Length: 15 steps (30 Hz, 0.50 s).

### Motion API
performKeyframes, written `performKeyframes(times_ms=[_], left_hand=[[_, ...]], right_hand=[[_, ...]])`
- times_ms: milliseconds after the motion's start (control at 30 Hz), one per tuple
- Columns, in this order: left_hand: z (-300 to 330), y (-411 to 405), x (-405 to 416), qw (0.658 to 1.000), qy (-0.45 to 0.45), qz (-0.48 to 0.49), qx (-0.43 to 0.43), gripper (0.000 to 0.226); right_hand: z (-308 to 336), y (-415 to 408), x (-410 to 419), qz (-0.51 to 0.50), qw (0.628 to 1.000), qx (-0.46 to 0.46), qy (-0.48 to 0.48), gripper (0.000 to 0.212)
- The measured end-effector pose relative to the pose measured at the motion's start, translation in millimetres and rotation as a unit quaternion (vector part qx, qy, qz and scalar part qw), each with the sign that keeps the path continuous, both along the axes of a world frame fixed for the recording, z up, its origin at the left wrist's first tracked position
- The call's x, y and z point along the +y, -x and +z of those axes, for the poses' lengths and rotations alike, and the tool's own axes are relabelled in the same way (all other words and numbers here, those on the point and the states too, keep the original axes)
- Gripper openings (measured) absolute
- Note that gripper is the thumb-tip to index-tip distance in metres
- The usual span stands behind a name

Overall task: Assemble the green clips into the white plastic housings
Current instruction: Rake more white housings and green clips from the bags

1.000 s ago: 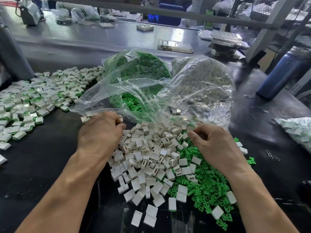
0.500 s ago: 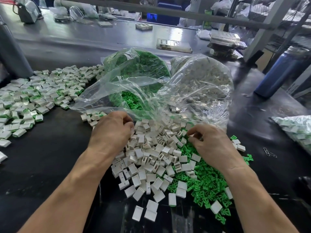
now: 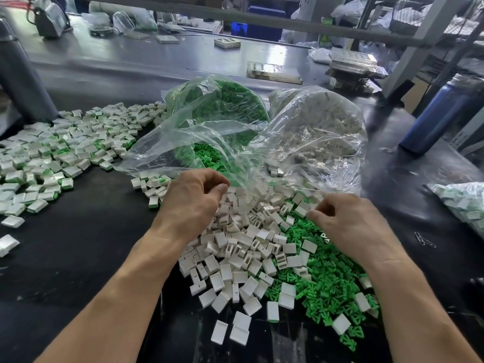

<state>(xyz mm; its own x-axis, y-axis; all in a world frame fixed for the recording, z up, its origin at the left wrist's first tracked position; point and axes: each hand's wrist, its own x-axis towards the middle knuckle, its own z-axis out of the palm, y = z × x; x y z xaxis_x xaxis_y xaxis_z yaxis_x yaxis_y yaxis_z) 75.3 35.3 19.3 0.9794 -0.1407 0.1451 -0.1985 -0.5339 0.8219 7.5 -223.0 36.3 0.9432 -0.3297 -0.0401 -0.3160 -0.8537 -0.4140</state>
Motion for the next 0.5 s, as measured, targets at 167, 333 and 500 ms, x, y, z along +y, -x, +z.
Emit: performKeyframes(times_ms=[167, 333, 500], left_hand=[[-4, 1, 1, 0.989, -0.141, 0.039, -0.016, 0.009], [-8, -2, -3, 0.984, -0.164, 0.037, 0.053, 0.014], [-10, -3, -4, 0.989, -0.128, 0.039, 0.063, 0.015]], right_hand=[[11, 2, 4, -0.018, 0.989, 0.125, 0.078, 0.037], [1, -3, 15, 0.006, 0.996, 0.086, 0.026, 0.036], [-12, -4, 16, 0.025, 0.999, 0.011, -0.046, 0.021]])
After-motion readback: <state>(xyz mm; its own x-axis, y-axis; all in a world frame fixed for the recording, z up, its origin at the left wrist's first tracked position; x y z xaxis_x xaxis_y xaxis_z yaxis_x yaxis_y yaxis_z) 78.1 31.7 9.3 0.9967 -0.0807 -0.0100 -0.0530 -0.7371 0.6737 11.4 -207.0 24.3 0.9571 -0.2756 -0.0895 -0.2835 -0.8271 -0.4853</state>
